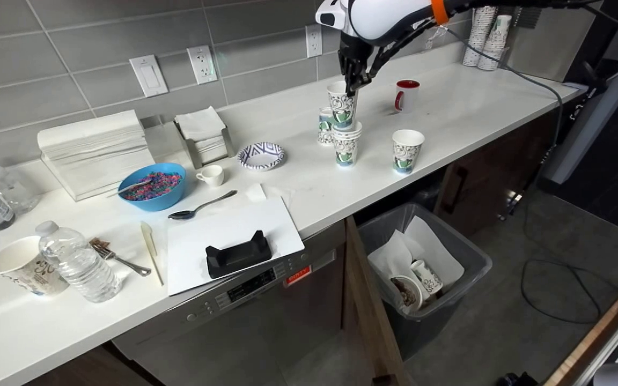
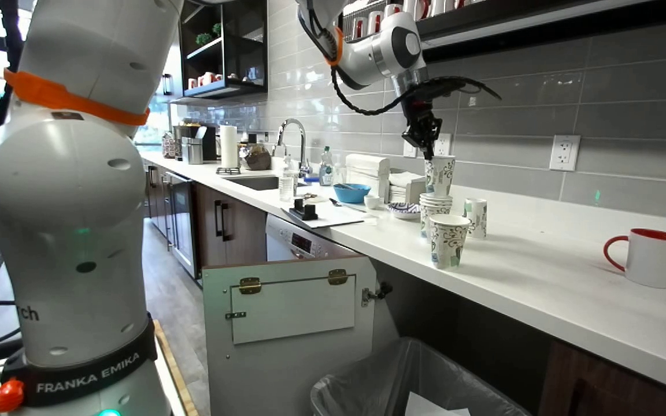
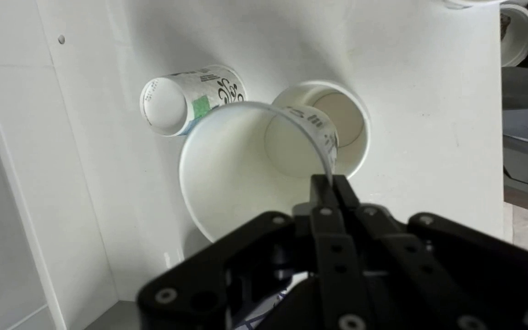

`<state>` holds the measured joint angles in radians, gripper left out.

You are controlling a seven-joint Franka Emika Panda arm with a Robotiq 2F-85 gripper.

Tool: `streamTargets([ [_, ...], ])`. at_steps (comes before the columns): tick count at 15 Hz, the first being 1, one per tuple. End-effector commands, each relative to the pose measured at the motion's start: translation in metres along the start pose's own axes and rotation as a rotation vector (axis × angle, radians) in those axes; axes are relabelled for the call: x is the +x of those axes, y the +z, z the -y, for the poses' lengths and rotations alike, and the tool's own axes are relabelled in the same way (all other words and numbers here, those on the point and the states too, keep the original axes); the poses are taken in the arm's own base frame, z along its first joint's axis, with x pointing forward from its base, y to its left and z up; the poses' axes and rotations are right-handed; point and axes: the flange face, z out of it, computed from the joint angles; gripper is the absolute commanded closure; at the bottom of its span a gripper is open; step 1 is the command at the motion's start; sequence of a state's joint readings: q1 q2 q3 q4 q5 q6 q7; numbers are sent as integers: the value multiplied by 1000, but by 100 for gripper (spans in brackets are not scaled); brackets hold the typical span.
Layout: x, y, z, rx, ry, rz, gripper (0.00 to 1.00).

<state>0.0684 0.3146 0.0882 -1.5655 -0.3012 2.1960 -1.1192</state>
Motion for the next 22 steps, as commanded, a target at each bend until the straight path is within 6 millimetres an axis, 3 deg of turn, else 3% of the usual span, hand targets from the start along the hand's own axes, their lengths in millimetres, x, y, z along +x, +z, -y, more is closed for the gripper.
streamTargets([
  [1,-5,-26,0,-54,18,38,99],
  [5,-34,-64,-4,-116,108,130,99],
  [8,-73,-68,-5,-100,206,138,99],
  [16,-171,-6,8,5,381,214,99],
  [20,-186,34,30,53,448,257,99],
  [22,-184,55,42,67,455,242,99],
])
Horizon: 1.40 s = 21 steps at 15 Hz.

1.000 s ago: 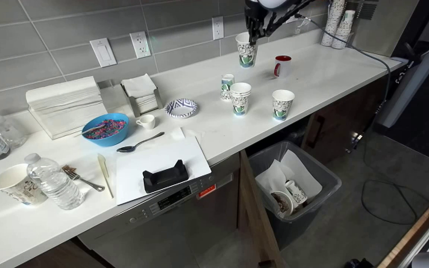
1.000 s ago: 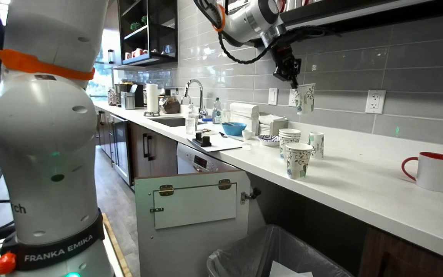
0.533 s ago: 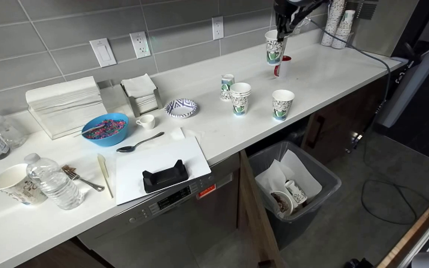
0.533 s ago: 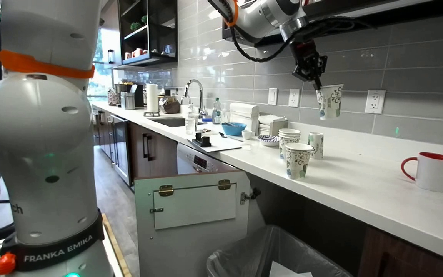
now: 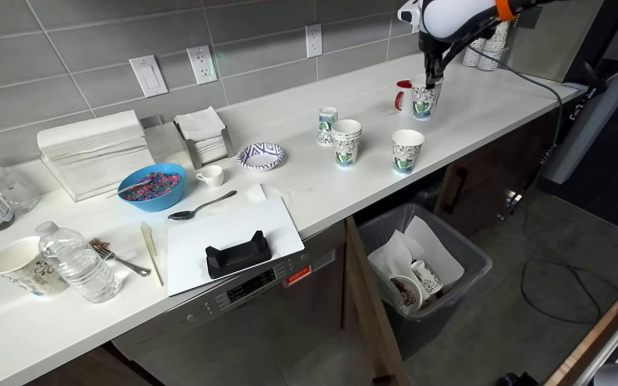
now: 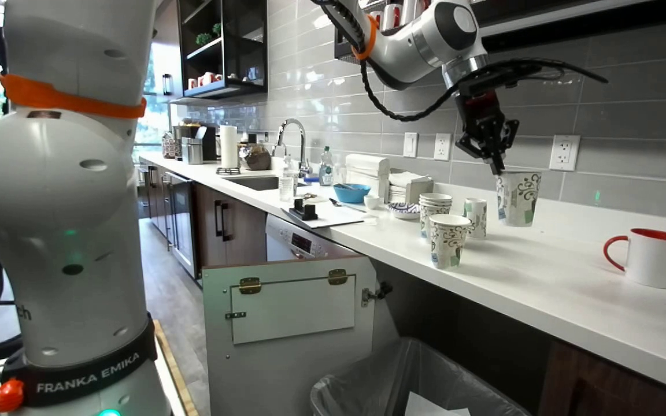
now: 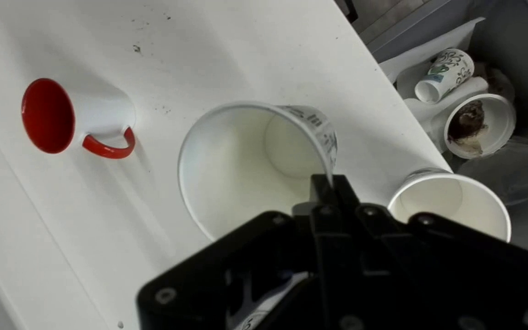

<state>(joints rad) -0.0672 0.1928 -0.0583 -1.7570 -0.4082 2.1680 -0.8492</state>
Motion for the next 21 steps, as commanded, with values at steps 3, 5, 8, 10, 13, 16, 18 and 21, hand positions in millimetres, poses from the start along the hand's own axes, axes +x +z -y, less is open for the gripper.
streamTargets([
  [3,-1,50,27,26,40,-48,99],
  [5,-5,63,33,24,53,-52,99],
  [8,-13,77,37,30,91,-33,99],
  [10,-18,83,37,34,126,-32,99],
  [13,-19,91,36,42,147,-45,99],
  [16,-19,96,35,54,166,-44,68],
  [18,-20,93,34,50,179,-38,60],
  [21,-21,81,30,23,185,-30,38],
])
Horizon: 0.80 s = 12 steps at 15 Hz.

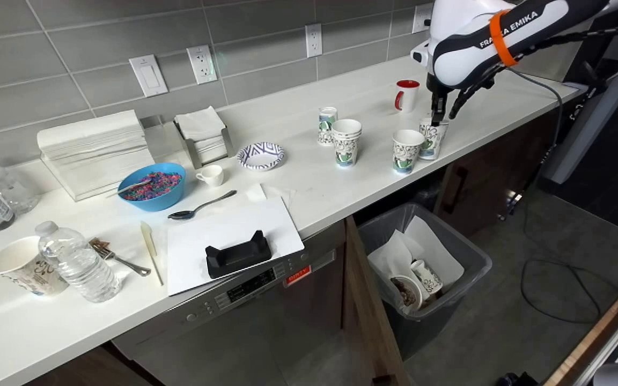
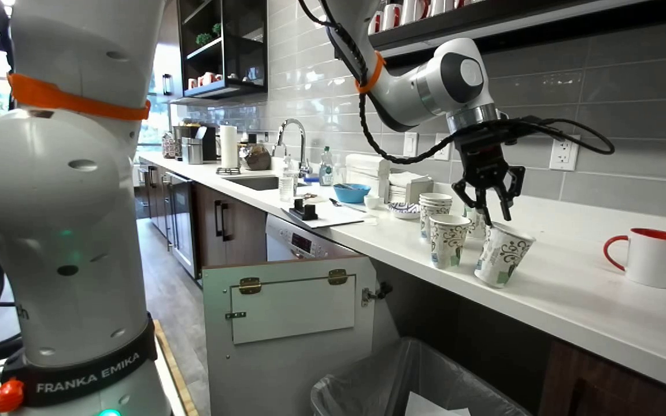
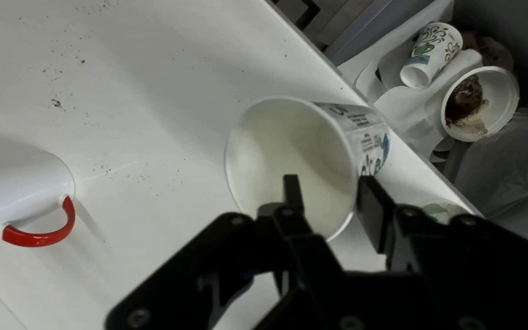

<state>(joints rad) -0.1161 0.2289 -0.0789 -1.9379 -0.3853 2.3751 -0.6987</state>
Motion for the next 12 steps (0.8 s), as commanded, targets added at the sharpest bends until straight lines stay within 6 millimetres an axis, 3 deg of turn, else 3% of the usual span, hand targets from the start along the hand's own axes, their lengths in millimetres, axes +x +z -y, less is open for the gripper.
streamTargets([
  [1,-1,-10,-4,-32,26,-8,31],
  [5,0,-25,-7,-60,27,-12,1],
  [12,12,-61,-9,-105,11,-42,0],
])
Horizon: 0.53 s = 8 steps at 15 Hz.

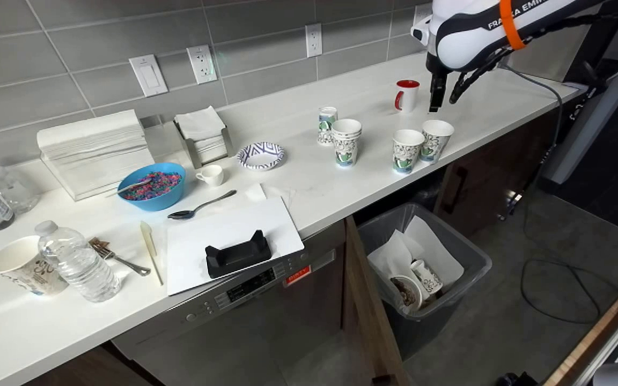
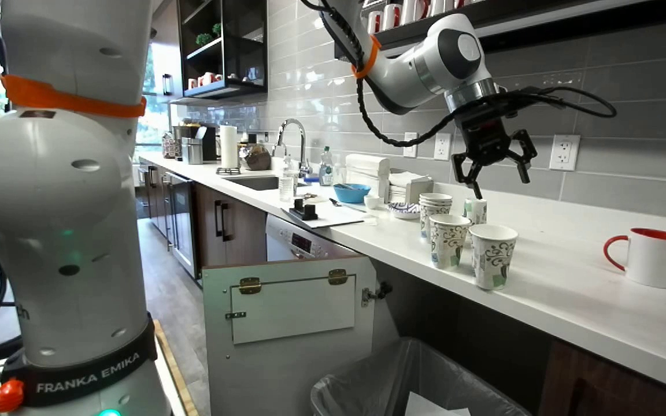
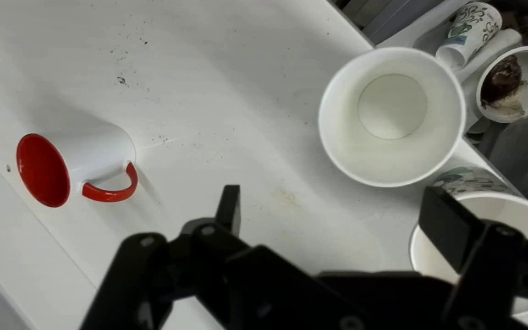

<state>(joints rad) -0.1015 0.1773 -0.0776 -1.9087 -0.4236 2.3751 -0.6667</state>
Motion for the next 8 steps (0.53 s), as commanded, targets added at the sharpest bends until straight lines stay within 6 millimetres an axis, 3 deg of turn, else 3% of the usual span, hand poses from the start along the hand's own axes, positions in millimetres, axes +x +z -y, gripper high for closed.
streamTargets([
  [1,15,-26,4,-24,-26,-22,1],
  [4,49,-53,15,-12,-146,-80,0],
  [8,100,-72,37,28,-367,-123,0],
])
